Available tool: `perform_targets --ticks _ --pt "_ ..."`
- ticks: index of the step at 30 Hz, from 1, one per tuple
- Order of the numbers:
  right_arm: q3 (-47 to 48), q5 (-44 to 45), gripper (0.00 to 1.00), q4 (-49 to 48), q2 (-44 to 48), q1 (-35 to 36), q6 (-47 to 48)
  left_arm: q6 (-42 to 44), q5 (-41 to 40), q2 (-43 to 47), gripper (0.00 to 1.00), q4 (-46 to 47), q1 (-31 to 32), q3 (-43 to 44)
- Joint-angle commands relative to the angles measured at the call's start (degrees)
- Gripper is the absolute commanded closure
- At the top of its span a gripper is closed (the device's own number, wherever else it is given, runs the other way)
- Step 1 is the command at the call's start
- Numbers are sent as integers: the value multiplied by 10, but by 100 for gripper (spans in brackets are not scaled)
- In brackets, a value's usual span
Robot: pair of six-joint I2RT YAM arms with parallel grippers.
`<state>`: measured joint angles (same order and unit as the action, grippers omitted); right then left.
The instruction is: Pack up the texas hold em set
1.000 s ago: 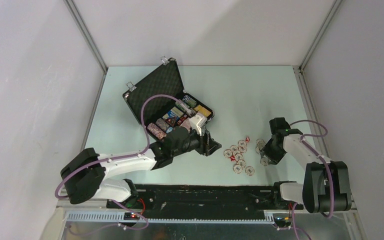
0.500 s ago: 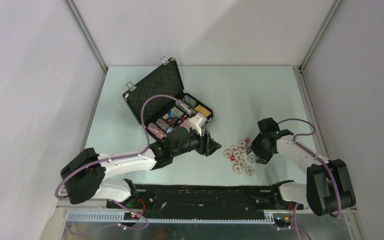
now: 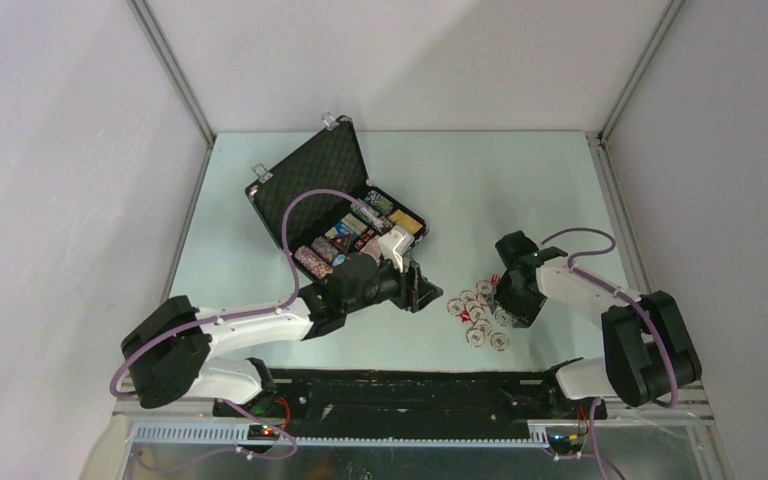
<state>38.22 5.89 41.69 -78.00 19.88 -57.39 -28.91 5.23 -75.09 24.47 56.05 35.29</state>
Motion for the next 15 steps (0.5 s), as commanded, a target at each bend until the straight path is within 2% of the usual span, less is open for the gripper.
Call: perform_targets --ticks 1,6,15 --pt "22 50 43 16 -34 17 -24 11 -1 6 41 9 -3 7" --pt "24 53 45 1 -73 19 -20 12 -1 8 41 10 -5 5" --pt "40 58 44 5 -103 18 -11 12 4 4 41 11 -8 5"
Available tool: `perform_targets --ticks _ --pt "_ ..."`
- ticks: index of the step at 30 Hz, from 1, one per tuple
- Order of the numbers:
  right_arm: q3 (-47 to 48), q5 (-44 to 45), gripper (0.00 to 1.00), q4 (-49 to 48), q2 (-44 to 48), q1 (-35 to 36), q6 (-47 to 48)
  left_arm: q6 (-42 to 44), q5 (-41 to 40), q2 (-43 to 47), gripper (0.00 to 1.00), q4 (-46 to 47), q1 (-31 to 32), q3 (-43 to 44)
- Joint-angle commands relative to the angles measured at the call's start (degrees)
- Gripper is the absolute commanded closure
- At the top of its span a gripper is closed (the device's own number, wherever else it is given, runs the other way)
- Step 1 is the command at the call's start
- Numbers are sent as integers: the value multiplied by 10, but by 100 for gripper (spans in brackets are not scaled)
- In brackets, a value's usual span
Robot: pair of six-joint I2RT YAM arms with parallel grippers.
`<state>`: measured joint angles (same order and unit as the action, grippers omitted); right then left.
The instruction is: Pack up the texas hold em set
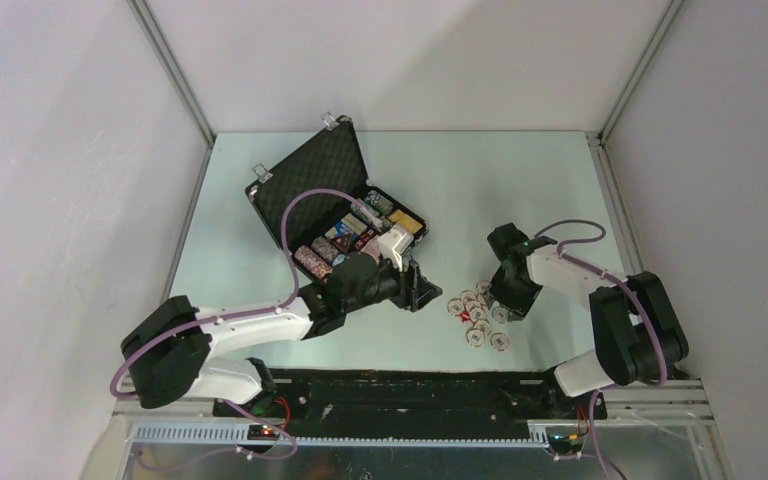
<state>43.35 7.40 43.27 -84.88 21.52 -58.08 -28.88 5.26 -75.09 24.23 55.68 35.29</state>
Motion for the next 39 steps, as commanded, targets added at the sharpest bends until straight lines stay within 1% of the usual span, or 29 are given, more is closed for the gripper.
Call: perform_targets --ticks 1,3,4,6,10,12,15,21,30,32,39 --pt "-11 44 45 -10 -35 2 -3 11 5 3 41 15 -4 5" --pt "-11 43 49 -9 -35 3 -2 9 6 1 41 18 -4 5" --pt "-11 43 53 -9 -35 4 -1 8 7 1 41 19 -4 5" --pt "-11 43 57 -8 -35 3 -1 7 9 -1 41 20 -4 5" --pt "-4 49 62 3 -37 3 5 7 10 -2 41 19 -4 6" --pt "6 49 63 14 -34 2 9 6 13 -4 41 20 -4 6" --pt "16 43 63 29 -7 -2 13 1 21 -11 41 26 -4 5" --pt "20 18 63 44 62 -14 14 -32 46 -40 41 68 0 3" --pt "20 -28 62 41 93 -27 14 -73 57 -91 42 108 34 35" --pt "20 -49 62 32 103 -33 13 -93 66 -106 42 127 36 40" --pt "20 -136 62 1 144 -42 -4 -201 92 -172 44 194 33 67"
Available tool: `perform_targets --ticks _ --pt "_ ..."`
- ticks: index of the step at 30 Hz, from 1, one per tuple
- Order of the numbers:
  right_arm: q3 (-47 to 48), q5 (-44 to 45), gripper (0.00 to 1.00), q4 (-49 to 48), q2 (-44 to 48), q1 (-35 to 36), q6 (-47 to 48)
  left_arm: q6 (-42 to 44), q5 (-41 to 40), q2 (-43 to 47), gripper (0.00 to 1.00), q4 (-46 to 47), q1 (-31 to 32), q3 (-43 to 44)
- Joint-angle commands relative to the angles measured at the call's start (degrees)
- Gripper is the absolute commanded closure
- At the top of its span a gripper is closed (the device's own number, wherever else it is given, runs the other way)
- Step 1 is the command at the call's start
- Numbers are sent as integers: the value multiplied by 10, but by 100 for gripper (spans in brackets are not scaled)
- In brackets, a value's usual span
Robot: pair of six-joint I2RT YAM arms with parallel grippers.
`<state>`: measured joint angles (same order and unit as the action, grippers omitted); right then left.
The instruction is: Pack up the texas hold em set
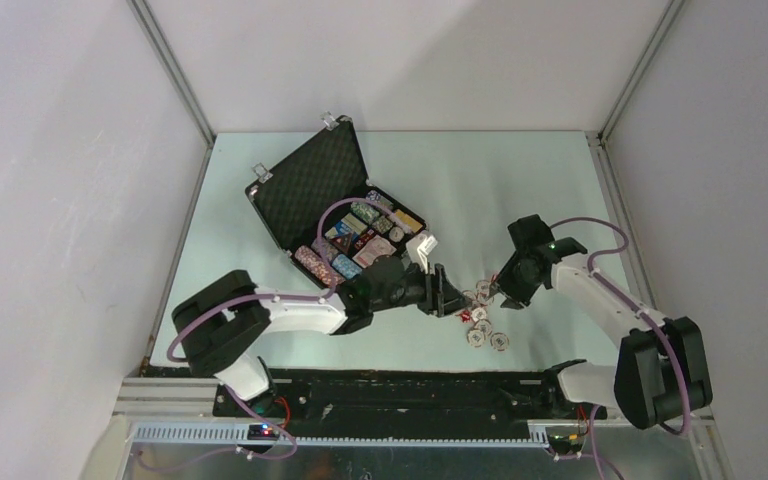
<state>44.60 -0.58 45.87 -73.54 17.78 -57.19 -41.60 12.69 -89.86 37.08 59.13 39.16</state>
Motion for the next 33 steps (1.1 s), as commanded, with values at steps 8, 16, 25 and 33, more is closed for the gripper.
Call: perform_targets --ticks 8,16,25,33 --pt "31 -38 57 -2 52 -11 -3 -144 25 -72 47 133 -16 16" --pt "64 5 42 -55 34 35 95 -12 -84 64 42 -98 -37 6" --pt "104 11 24 -184 -38 134 272 115 -216 186 39 -319 -81 -6" --pt "236 48 24 -144 -192 221 402 126 -179 345 38 -346 -213 -113"
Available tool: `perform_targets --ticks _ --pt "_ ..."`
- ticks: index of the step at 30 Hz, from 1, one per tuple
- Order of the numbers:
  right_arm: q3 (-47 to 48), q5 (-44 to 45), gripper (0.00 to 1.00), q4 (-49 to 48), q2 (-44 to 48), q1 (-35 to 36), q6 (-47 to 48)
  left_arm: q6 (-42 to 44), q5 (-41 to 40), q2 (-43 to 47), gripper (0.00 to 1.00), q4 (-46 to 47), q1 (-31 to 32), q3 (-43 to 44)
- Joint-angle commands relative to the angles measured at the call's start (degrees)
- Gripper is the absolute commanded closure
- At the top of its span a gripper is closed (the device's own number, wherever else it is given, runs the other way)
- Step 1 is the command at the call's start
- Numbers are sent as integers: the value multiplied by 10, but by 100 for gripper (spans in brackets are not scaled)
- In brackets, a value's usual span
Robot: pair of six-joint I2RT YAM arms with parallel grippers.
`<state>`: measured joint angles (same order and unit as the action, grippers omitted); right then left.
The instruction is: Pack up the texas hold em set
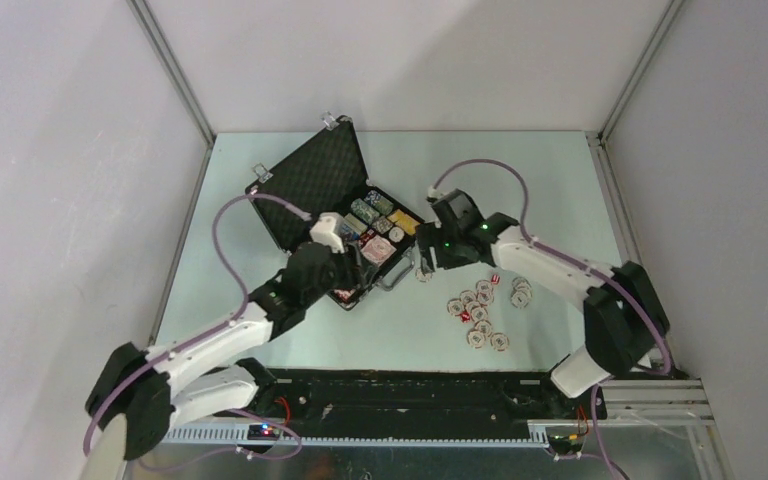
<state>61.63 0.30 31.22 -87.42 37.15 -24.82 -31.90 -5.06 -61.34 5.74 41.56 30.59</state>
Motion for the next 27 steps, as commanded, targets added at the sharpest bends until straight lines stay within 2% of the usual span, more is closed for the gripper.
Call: perform_targets --ticks 1,8,23,27 --pt "87 45 25 10 -67 32 84 33 -1 69 38 -42 -53 -32" --pt "159 40 24 24 -186 58 92 25 19 171 38 -69 -139 -91" --pt "191 85 34 56 -279 58 114 5 29 225 38 -61 -146 -127" --pt "191 67 42 58 -299 55 118 2 37 218 37 -41 -146 -132"
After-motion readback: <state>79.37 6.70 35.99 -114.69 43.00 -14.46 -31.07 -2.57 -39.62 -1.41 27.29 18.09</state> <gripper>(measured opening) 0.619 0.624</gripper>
